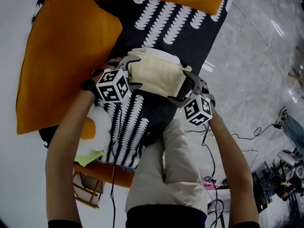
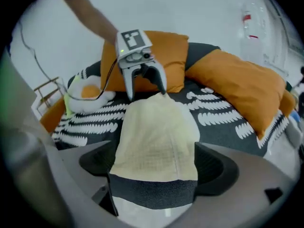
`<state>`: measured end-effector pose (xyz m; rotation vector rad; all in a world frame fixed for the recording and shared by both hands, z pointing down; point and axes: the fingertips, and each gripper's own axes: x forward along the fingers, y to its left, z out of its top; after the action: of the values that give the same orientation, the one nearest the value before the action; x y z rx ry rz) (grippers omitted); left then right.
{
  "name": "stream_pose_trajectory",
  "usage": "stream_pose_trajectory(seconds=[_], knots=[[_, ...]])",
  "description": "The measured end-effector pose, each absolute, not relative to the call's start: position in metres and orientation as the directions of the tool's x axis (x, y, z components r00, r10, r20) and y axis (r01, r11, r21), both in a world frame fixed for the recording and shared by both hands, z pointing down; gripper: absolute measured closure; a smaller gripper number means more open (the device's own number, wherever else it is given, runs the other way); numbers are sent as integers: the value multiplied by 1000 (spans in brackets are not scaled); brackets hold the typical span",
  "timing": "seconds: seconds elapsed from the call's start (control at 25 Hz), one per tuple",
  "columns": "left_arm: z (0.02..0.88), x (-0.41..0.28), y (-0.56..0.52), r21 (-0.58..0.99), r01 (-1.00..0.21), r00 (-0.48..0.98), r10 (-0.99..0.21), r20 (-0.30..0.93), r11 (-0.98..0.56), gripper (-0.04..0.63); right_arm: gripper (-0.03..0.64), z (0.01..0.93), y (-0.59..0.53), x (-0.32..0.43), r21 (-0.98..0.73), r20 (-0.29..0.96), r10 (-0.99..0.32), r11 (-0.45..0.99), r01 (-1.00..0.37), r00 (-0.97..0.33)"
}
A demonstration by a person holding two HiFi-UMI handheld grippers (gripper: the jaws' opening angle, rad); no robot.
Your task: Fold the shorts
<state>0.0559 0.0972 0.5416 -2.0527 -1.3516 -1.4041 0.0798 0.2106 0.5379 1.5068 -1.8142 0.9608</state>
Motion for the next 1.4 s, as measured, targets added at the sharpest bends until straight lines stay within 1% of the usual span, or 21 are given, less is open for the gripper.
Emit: stream_pose_trajectory(seconds=[0.08, 0.12, 0.2, 0.32, 0.44, 0.52, 0.56, 0.64, 0.72, 0.8, 0.88, 0.96, 1.04, 1.16, 1.28, 1.4], knots=[[570, 49, 94, 199, 874, 19, 439, 898, -443, 165, 48, 564, 213, 70, -104, 845, -497, 207, -973, -196], [582, 47, 92, 172, 890, 14, 403, 915, -423, 146, 31, 576, 214, 68, -85, 859, -475, 235, -968, -191], [600, 44, 91, 127, 908, 28, 362, 932, -398, 137, 25, 592, 213, 68, -77, 871, -455, 243, -967, -184], [610, 47, 95, 99, 912, 49, 347, 937, -398, 133, 26, 604, 206, 71, -99, 869, -453, 230, -968, -196], [604, 45, 95, 90, 901, 71, 350, 934, -424, 130, 25, 604, 209, 67, -114, 869, -449, 230, -966, -209], [584, 49, 87, 62, 872, 129, 351, 927, -486, 129, 21, 592, 209, 69, -117, 865, -457, 219, -969, -208], [569, 51, 82, 49, 840, 174, 354, 919, -540, 127, 21, 582, 210, 73, -112, 861, -467, 210, -971, -201], [533, 47, 72, 53, 736, 269, 363, 892, -675, 127, 21, 558, 218, 74, -108, 853, -488, 183, -977, -186], [496, 30, 68, 111, 581, 360, 377, 853, -806, 127, 21, 529, 235, 65, -130, 848, -498, 131, -983, -178], [462, 8, 69, 191, 369, 457, 356, 815, -910, 127, 23, 499, 255, 63, -149, 848, -498, 102, -984, -180], [435, -9, 68, 239, 97, 558, 252, 791, -966, 129, 26, 471, 264, 84, -130, 851, -493, 136, -982, -181], [419, -35, 75, 314, -136, 612, 169, 773, -940, 129, 29, 438, 268, 98, -110, 850, -500, 147, -983, -170], [411, -72, 101, 425, -283, 629, 168, 759, -860, 129, 46, 400, 273, 94, -128, 836, -520, 121, -984, -173], [417, -106, 134, 509, -422, 642, 149, 752, -750, 129, 61, 380, 266, 101, -165, 819, -529, 153, -974, -222], [444, -115, 142, 557, -536, 653, 106, 750, -634, 129, 71, 412, 246, 113, -211, 828, -474, 231, -950, -299], [484, -111, 134, 615, -628, 682, 45, 730, -477, 130, 101, 453, 204, 126, -258, 823, -428, 304, -917, -373]])
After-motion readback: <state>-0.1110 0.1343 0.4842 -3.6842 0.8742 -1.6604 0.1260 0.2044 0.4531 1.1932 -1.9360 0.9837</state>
